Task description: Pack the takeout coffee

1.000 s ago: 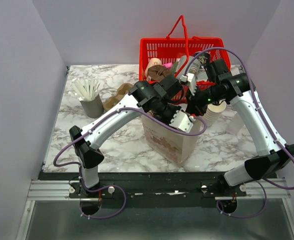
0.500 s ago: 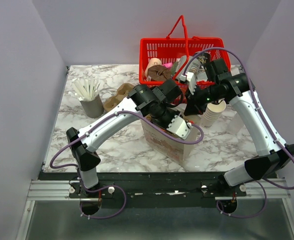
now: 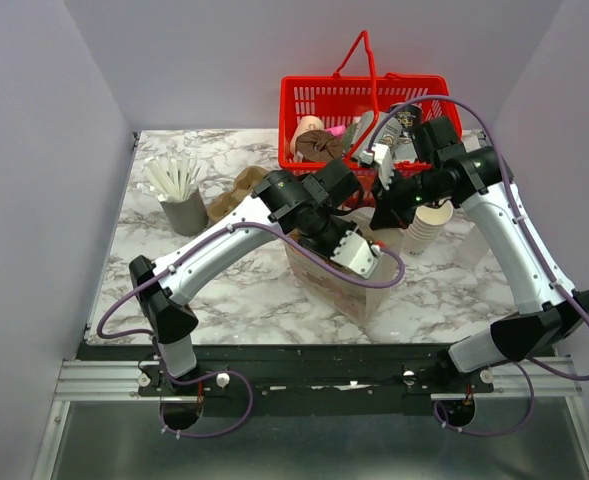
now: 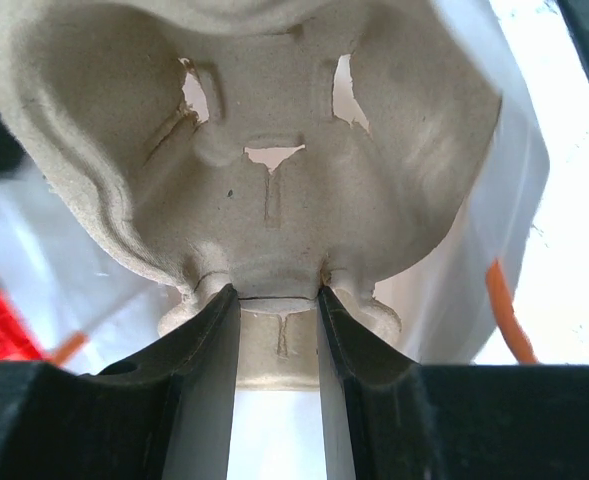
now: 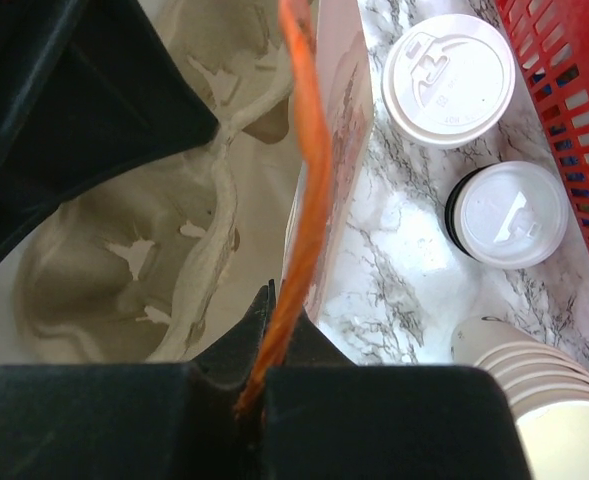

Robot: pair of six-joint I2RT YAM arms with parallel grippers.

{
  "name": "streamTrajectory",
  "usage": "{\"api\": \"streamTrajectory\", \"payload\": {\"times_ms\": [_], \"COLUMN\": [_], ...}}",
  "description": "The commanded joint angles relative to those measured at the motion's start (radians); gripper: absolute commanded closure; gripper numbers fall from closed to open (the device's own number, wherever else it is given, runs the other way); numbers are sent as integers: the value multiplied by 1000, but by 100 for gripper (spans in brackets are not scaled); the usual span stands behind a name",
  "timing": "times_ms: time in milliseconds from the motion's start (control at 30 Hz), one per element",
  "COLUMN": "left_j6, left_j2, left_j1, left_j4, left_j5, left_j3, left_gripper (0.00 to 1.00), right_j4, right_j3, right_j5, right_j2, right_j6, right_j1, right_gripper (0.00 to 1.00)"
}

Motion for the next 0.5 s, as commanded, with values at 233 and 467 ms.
{"api": "streamTrajectory", "payload": {"times_ms": [233,467], "left_j6": [93,93], "left_j2": [60,33], "left_j1": [-5,-29], "left_j4": [-184,-182], "left_j5": [0,-91], "left_j3": [48,-4], "left_gripper": [100,100], "right_j4": [10,-1], "right_j3": [61,8], "right_j5": [-28,-25], "right_j2": [15,-13], "right_j6": [25,10], "right_j1": [25,50], "right_gripper": [100,99]}}
